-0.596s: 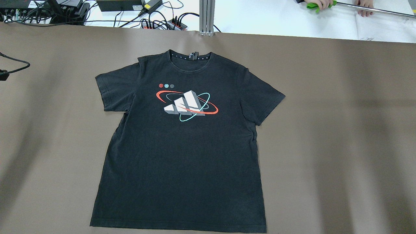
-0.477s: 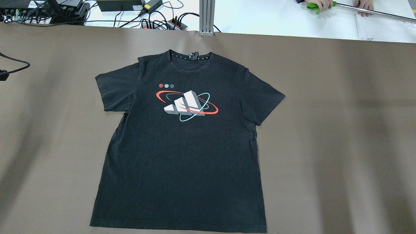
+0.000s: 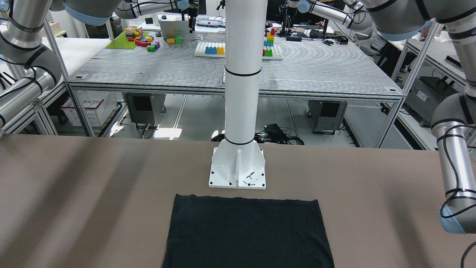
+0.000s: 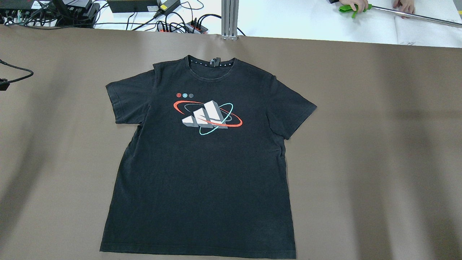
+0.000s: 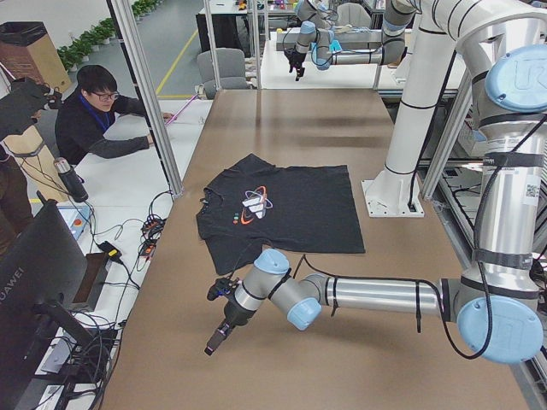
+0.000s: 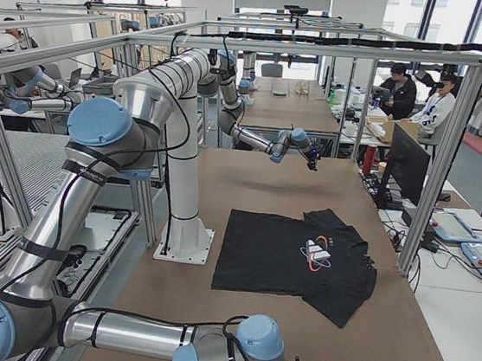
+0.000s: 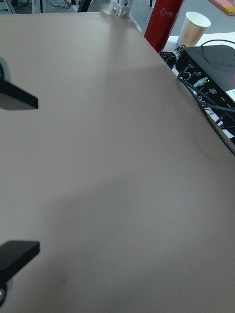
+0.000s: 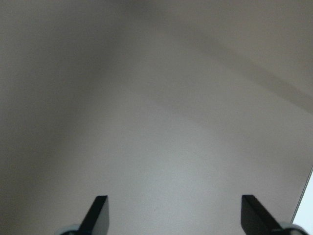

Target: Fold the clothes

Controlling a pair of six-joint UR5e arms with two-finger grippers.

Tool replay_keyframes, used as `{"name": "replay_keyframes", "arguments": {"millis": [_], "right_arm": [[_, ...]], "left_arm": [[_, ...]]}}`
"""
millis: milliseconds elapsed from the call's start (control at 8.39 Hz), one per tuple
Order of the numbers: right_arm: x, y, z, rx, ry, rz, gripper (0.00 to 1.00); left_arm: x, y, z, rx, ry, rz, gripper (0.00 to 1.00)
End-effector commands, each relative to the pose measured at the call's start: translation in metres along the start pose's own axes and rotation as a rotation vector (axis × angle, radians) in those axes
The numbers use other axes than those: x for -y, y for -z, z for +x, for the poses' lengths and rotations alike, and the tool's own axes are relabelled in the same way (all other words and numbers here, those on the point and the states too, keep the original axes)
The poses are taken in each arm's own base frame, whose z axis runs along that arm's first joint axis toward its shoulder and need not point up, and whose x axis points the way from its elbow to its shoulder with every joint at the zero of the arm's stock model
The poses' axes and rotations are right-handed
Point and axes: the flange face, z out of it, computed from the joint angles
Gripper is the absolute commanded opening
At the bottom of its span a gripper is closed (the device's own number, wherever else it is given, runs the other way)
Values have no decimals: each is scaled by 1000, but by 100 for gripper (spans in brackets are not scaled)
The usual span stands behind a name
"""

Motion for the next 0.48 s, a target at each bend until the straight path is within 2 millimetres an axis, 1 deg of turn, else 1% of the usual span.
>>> {"name": "replay_keyframes", "arguments": {"millis": [0, 358], "right_arm": [[0, -1, 0, 1, -1, -2, 95], [3, 1, 1, -9, 7, 6, 95]], "left_arm": [[-7, -13, -2, 8, 0, -25, 94], [-5, -14, -7, 54, -6, -20, 94]]}}
